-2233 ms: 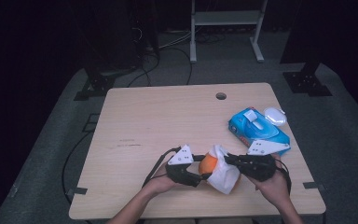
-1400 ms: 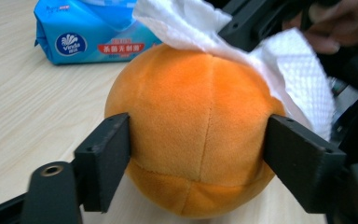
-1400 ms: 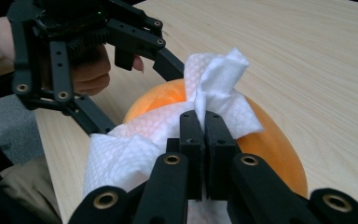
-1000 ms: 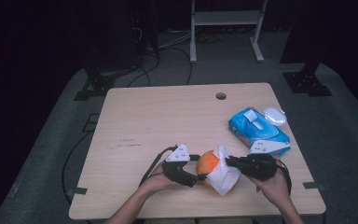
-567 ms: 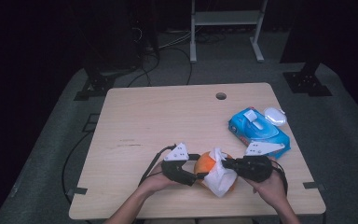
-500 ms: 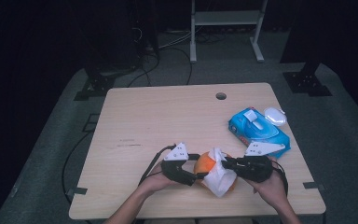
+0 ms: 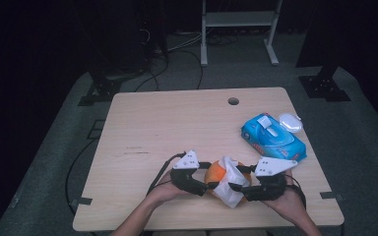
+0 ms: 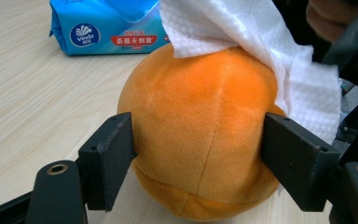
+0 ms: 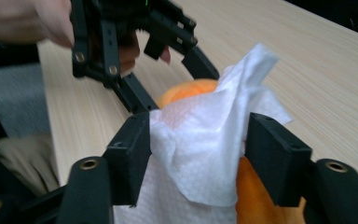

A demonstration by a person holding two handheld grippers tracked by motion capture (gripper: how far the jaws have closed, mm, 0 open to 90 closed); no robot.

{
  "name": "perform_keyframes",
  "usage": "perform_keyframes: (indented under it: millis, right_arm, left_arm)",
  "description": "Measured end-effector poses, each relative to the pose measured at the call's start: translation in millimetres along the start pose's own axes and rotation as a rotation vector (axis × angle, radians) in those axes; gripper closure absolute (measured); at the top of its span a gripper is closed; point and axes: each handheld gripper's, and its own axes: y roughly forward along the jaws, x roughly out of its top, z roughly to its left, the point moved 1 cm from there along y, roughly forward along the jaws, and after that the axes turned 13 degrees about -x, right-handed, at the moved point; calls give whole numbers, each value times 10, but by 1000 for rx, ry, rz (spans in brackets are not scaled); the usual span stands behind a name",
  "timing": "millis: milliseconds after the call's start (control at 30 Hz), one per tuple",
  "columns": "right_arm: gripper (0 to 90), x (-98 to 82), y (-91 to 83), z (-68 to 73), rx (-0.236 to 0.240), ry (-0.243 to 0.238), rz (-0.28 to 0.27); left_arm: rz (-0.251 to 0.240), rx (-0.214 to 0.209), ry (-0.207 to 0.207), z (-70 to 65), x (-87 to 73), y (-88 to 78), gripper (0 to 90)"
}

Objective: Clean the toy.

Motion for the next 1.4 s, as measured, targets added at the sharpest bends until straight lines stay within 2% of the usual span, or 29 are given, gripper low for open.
perform_keyframes:
  millis: [33,67,100,133,167,267,300,333,367,467,600,667,733,767,833,900,967,1100,1200,1300,1333,1367,1400]
  right_arm:
    - [384,0,0,0,0,0,0]
    - [385,-17,62,54,-40,-59,24]
    - [385,-17,62,54,-40,-59,24]
    - [428,-38,106,104,-75,-106,28]
    - [428,-38,106,104,-75,-106,28]
    - [578,-11,99,115,-91,-100,52]
    - [578,-11,99,115,-91,-100,52]
    - [621,-7,91,108,-88,-100,53]
    - [688,-5,66,92,-81,-82,50]
    - [777,-10,11,30,-65,-38,41]
    - [799,-52,-29,-81,-96,18,58]
    - [804,-77,-39,-131,-118,43,68]
    - [807,-86,-44,-151,-118,71,69]
    - [808,-75,-45,-146,-125,80,66]
    - [808,-36,-44,-138,-109,94,43]
    - [808,35,-31,-104,-110,90,25]
    - [807,93,11,-78,-104,82,17]
    - [806,63,133,-88,-121,52,63]
    - [806,-36,138,-181,-143,85,84]
    - [806,-90,109,-232,-146,109,90]
    - [806,-85,93,-237,-153,113,87]
    - [806,-85,93,-237,-153,113,87]
    - [806,-65,82,-221,-139,121,73]
  left_arm:
    - [0,0,0,0,0,0,257]
    - [-4,-3,-4,2,2,5,257]
    - [0,-3,-1,2,5,8,257]
    - [5,0,1,0,6,9,258]
    - [6,1,2,1,3,6,258]
    - [8,-4,-7,22,-16,-9,257]
    - [5,-5,-8,22,-17,-8,257]
    - [2,-6,-9,21,-19,-7,257]
    - [3,-6,-7,22,-19,-8,257]
    - [4,-8,-4,23,-23,-7,256]
    - [9,-11,-8,31,-23,-12,233]
    - [-6,-15,-14,20,2,-31,196]
    - [-22,-22,-5,0,33,-32,184]
    - [-15,-26,0,-9,39,-24,187]
    - [-2,-22,21,-36,27,19,218]
    - [-4,-21,17,-37,22,26,230]
    - [16,-11,26,-29,15,13,239]
    - [37,-1,10,21,-59,-9,246]
    - [29,-12,-14,50,-77,-26,245]
    - [17,-11,6,12,-12,-23,230]
    - [-6,-9,25,-20,41,-15,204]
    - [-6,-9,25,-20,41,-15,199]
    - [-33,-12,25,-41,66,1,197]
